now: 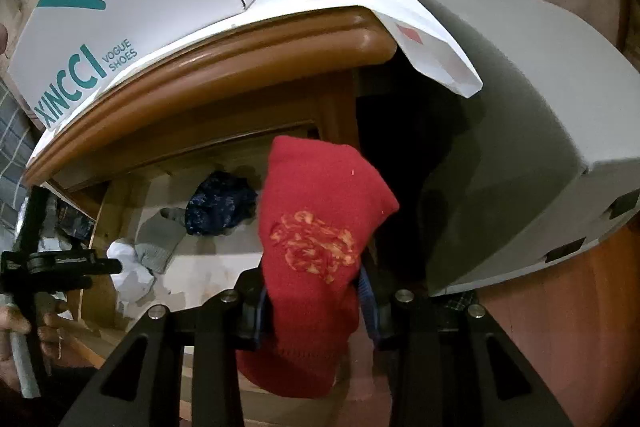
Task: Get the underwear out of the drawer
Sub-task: 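Lower the left tool into the drawer and grasp the white underwear, then lift the white underwear into the box and open the left tool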
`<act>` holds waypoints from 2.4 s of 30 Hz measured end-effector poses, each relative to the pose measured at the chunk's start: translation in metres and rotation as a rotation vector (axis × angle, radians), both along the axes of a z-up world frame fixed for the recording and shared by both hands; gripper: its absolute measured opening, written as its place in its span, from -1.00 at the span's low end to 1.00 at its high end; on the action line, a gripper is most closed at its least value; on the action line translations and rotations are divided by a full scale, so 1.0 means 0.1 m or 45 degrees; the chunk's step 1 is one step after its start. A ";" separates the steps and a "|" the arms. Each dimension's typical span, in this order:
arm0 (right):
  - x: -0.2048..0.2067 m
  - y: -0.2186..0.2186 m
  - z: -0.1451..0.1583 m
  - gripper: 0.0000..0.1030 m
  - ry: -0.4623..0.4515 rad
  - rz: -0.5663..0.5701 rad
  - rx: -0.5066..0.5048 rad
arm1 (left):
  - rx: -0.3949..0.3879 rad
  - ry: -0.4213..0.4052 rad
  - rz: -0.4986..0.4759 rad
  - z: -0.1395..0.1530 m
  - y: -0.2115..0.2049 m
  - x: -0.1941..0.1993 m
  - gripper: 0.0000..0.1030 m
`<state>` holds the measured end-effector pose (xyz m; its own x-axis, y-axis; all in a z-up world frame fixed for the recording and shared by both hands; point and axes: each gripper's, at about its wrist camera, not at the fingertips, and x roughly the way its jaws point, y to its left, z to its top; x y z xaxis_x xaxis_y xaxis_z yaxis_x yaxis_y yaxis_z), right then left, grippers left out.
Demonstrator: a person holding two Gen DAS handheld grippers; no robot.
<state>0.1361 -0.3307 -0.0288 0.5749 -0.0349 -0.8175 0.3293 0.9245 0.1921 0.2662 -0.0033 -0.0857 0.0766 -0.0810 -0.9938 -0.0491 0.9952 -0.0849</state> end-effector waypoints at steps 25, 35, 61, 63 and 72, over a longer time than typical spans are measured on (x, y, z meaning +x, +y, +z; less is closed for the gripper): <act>0.02 0.02 0.02 -0.29 0.019 0.019 0.019 | -0.077 0.183 0.208 -0.39 0.11 0.23 0.06; 0.03 0.02 0.01 -0.29 0.019 0.015 0.021 | -0.082 0.130 0.175 -0.31 0.17 0.14 -0.16; 0.05 0.05 -0.01 -0.29 0.026 0.016 -0.003 | -0.022 -0.336 -0.299 1.00 -0.07 -0.59 -0.18; 0.05 0.04 -0.01 -0.29 0.025 0.017 0.000 | -0.005 -0.372 -0.344 1.11 -0.07 -0.65 -0.18; 0.05 0.04 0.00 -0.29 0.024 0.017 -0.009 | -0.015 -0.596 -0.419 1.99 0.04 -0.85 -0.18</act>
<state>0.1410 -0.3267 -0.0287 0.5598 -0.0327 -0.8280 0.3201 0.9302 0.1797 0.1811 0.0005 0.1138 0.4770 -0.1857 -0.8590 0.3090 0.9504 -0.0338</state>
